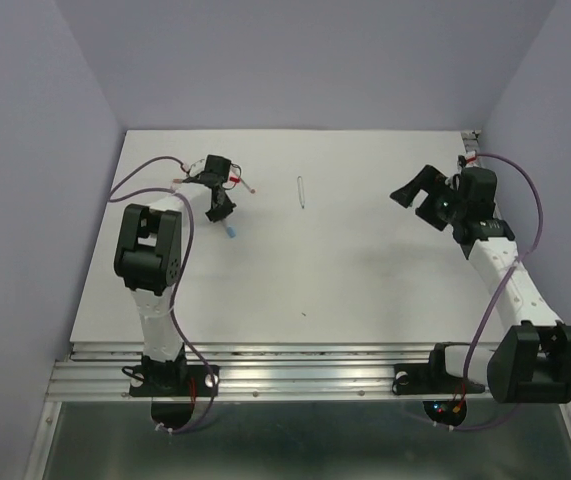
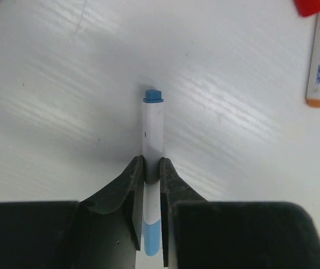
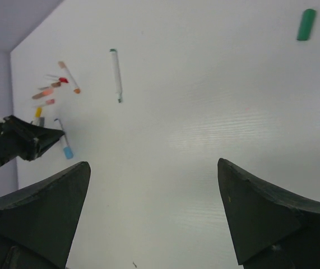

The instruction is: Open the pen caps

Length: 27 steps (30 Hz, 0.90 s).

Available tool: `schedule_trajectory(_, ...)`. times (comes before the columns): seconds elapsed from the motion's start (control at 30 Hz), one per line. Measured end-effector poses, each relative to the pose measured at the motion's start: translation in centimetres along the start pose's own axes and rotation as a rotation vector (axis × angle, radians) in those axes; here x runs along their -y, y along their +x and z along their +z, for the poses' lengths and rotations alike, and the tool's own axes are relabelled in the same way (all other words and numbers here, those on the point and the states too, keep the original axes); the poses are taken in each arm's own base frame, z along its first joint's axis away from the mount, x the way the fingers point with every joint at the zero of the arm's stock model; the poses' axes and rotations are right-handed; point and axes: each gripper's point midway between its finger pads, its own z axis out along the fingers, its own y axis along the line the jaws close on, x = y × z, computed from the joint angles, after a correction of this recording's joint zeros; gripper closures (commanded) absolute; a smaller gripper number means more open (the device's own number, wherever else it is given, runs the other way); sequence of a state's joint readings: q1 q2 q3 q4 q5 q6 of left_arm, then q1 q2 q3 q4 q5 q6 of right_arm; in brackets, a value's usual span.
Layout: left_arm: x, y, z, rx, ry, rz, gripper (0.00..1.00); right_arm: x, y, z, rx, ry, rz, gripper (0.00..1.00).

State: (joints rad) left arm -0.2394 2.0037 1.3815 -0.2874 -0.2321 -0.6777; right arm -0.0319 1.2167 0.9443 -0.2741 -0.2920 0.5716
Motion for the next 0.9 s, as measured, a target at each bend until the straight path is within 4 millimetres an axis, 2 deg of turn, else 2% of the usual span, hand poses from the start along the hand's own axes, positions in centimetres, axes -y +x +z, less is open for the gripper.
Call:
schedule_trajectory(0.1,-0.7,1.2,-2.0,-0.018,0.036,0.0,1.0,-2.3,0.9,-0.9,-0.029,-0.137,-0.008,0.0)
schedule_trajectory(0.17,-0.6,1.0,-4.2,0.004,0.075,-0.002,1.0,-3.8,1.8,-1.6,-0.062,-0.229,-0.013,0.0)
schedule_trajectory(0.2,0.0,0.3,-6.1,0.034,0.111,-0.005,1.0,-4.5,2.2,-1.9,-0.078,-0.263,-0.022,0.0)
schedule_trajectory(0.27,1.9,-1.5,-9.9,0.115,0.207,-0.016,1.0,-5.7,3.0,-2.0,-0.083,-0.283,-0.07,0.0)
schedule_trajectory(0.33,4.3,-3.4,-14.9,0.226,0.321,-0.027,1.0,-7.6,5.1,-2.0,-0.12,-0.317,-0.139,0.0)
schedule_trajectory(0.37,5.0,-3.6,-16.4,0.257,0.348,-0.028,1.0,-8.6,6.3,-2.1,-0.145,-0.339,-0.168,0.0)
schedule_trajectory(0.47,8.5,-2.8,-22.9,0.345,0.497,-0.021,1.0,-12.3,10.6,-2.4,-0.246,-0.438,-0.273,0.0)
schedule_trajectory(0.53,10.2,-1.3,-25.9,0.353,0.578,-0.008,1.0,-13.7,12.8,-2.4,-0.293,-0.48,-0.315,0.0)
schedule_trajectory(0.63,11.3,0.2,-27.4,0.349,0.613,-0.025,1.0,-14.9,15.2,-2.4,-0.341,-0.521,-0.361,0.0)
schedule_trajectory(0.7,11.9,1.1,-27.7,0.338,0.623,-0.03,1.0,-15.6,16.1,-2.4,-0.353,-0.546,-0.378,0.0)
schedule_trajectory(0.9,13.4,4.0,-27.8,0.285,0.641,-0.045,1.0,-17.5,16.8,-2.0,-0.33,-0.608,-0.396,0.0)
